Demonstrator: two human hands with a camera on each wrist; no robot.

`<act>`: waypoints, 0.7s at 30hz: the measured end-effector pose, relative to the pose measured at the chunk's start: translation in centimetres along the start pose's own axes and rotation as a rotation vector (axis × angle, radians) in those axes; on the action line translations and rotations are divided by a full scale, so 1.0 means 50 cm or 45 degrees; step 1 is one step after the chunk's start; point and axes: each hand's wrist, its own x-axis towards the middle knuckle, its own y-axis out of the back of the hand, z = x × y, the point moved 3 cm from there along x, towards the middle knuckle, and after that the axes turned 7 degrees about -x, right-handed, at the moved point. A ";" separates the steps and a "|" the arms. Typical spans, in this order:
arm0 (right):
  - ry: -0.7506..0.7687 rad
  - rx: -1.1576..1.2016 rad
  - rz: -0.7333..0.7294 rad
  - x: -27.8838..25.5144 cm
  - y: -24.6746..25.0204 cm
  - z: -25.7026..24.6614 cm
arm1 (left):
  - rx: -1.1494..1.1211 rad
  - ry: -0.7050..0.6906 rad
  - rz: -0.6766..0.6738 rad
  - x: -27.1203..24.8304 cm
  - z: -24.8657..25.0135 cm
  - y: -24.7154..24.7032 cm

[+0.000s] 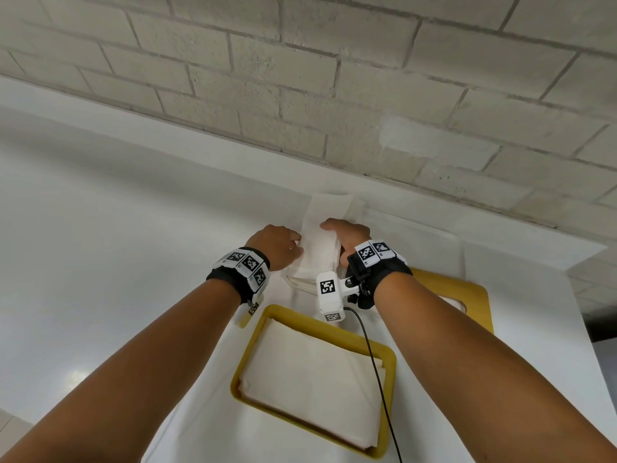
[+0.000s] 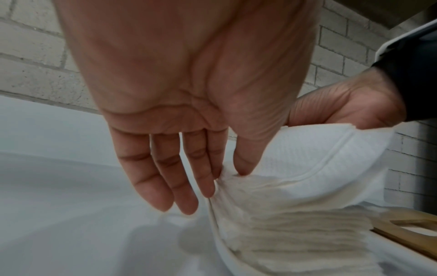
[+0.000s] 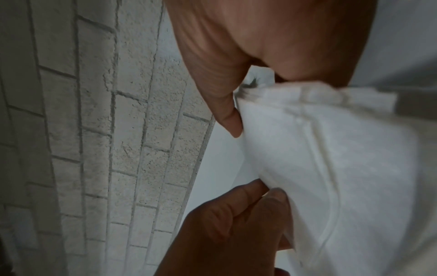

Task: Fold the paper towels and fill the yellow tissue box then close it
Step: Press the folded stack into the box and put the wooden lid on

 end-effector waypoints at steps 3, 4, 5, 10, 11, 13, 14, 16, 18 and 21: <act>0.038 0.053 -0.010 -0.052 0.008 -0.018 | -0.048 -0.007 0.004 -0.006 0.001 0.004; 0.068 0.055 -0.008 -0.061 0.011 -0.023 | -0.070 -0.012 0.007 -0.009 0.002 0.007; 0.115 0.048 0.006 -0.065 0.013 -0.027 | -0.099 -0.014 0.020 -0.013 0.002 0.013; 0.549 -0.184 -0.005 -0.130 0.043 -0.081 | -0.402 -0.029 0.288 -0.059 0.002 0.096; 0.642 -0.228 -0.080 -0.156 0.052 -0.094 | -0.533 -0.018 0.311 -0.075 0.004 0.111; 0.843 -0.402 -0.233 -0.223 0.076 -0.117 | -0.852 -0.059 0.311 -0.114 0.009 0.131; 0.947 -0.565 -0.296 -0.259 0.087 -0.124 | -0.927 -0.136 0.336 -0.137 0.011 0.142; 1.104 -0.939 -0.393 -0.325 0.103 -0.118 | -0.848 -0.329 0.374 -0.190 0.019 0.159; 1.207 -1.221 -0.489 -0.379 0.111 -0.090 | -0.732 -0.458 0.319 -0.247 0.037 0.162; 1.278 -1.389 -0.593 -0.435 0.109 -0.036 | -0.799 -0.409 0.165 -0.314 0.048 0.132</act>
